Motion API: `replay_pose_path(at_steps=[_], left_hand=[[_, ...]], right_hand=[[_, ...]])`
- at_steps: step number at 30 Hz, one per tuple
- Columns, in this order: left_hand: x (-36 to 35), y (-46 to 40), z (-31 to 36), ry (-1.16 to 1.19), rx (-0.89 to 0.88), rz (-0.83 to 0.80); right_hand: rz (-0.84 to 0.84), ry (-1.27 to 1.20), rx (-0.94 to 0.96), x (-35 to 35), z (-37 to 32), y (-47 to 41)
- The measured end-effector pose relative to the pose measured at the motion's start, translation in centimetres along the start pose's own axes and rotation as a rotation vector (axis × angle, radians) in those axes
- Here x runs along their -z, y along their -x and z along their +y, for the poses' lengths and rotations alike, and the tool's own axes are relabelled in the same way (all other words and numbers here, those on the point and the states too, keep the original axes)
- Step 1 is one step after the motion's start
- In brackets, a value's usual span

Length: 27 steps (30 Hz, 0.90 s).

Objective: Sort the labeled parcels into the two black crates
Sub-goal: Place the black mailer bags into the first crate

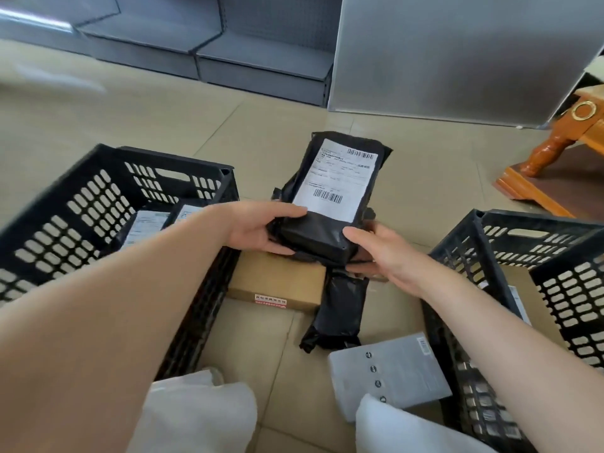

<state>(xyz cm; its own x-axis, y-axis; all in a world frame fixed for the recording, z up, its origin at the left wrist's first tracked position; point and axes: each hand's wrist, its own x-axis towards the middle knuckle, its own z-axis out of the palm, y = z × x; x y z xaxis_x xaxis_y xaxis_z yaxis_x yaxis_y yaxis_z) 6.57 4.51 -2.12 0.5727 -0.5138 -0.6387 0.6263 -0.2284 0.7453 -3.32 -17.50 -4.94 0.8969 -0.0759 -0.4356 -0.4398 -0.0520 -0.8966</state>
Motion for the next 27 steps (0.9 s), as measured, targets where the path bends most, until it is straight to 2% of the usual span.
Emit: replay_pose_path(at_steps=[7,12,16,20,25,27], left_hand=[[9.0,4.7,-0.8,-0.133,-0.107,0.113],[14.7,7.2,-5.6,0.125,-0.139,0.256],[17.7,8.7,-8.5,0.308,-0.167,0.369],[20.7,10.5,-11.1,0.349,-0.130,0.486],[23.4,12.1,-14.3,0.316,-0.107,0.623],[24.3,12.6,-15.3,0.309,-0.106,0.695]], right_hand=[[-0.234,0.433,0.017,-7.7,-3.1,-2.2],[-0.407,0.823,0.124,-12.2,-2.3,-2.3],[-0.481,0.943,0.256,-16.1,-2.4,-1.8],[-0.523,0.956,0.418,-20.7,-2.3,-1.0],[-0.645,1.168,0.393,-24.5,-0.5,-0.5],[-0.638,1.270,0.376,-25.4,-0.2,-0.2]])
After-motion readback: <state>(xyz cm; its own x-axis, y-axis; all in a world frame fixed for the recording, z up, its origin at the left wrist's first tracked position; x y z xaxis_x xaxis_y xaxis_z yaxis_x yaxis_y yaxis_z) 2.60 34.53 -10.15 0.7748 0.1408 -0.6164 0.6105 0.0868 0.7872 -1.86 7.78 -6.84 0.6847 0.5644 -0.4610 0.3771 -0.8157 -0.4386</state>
